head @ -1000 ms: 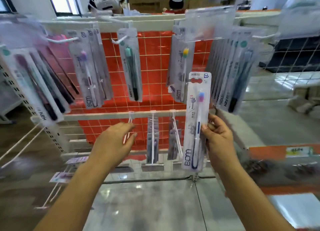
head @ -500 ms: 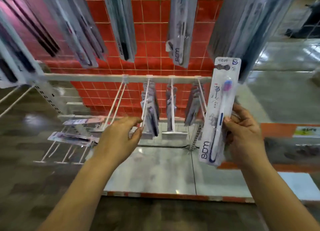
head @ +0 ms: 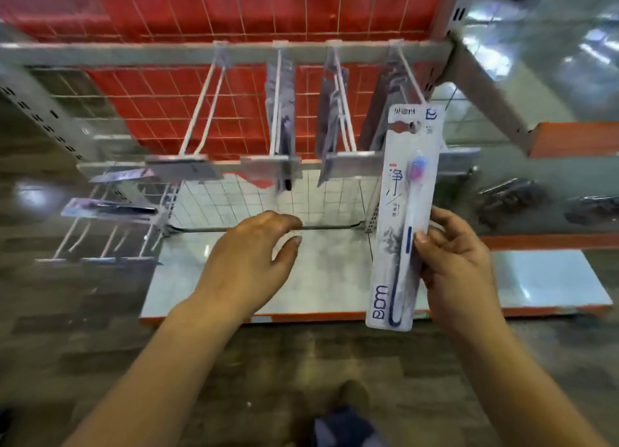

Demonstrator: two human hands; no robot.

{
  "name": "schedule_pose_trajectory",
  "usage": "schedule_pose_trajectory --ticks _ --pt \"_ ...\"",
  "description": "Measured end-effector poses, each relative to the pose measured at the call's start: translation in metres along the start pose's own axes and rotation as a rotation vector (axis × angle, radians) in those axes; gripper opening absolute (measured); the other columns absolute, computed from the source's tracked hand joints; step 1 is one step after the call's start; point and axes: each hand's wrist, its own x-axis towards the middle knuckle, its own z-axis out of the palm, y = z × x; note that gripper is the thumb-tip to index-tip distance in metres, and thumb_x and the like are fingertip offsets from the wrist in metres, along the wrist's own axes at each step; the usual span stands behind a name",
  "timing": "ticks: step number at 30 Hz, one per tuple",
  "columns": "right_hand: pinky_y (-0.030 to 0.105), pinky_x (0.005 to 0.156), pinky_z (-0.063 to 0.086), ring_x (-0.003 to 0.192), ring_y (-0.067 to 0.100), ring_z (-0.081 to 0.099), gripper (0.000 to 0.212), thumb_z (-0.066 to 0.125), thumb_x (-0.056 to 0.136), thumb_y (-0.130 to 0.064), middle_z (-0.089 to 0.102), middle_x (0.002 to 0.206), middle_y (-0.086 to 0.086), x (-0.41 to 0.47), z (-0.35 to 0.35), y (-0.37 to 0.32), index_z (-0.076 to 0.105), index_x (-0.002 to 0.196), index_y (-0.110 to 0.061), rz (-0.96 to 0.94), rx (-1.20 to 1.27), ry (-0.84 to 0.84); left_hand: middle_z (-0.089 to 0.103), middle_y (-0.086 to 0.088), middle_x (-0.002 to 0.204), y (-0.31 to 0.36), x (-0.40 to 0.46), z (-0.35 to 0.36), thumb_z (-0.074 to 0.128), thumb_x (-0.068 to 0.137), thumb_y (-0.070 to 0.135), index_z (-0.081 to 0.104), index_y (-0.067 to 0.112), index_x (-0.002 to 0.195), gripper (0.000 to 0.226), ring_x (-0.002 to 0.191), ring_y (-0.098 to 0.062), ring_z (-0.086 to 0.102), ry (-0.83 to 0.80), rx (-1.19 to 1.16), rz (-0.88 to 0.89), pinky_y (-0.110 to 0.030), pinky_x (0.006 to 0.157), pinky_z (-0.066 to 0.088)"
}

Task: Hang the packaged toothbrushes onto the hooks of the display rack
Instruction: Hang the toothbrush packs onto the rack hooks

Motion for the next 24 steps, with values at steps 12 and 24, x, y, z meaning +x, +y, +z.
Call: schedule_pose_trajectory --ticks 12,24 --pt "0.017 0.045 0.049 0.057 0.008 0.067 0.026 0.045 0.09 0.003 0.072 0.068 0.0 -0.01 -0.018 0.087 0.06 0.094 -0.018 0.147 -0.056 -0.039 0.063 0.009 0.114 -0.046 -0.018 0.089 0.052 0.092 0.026 0.063 0.024 0.116 0.026 0.099 -0.008 0.056 0.01 -0.057 -0.036 -0.019 0.072 0.038" --pt "0.019 0.048 0.051 0.064 0.007 0.069 0.024 0.045 0.093 -0.002 0.073 0.075 -0.003 0.053 -0.028 0.165 0.059 0.094 -0.021 0.191 -0.11 -0.133 0.055 0.028 0.111 -0.071 0.002 0.166 0.035 0.084 0.05 0.061 0.039 0.114 0.041 0.099 0.004 0.049 0.149 -0.05 -0.01 -0.005 0.075 0.033"
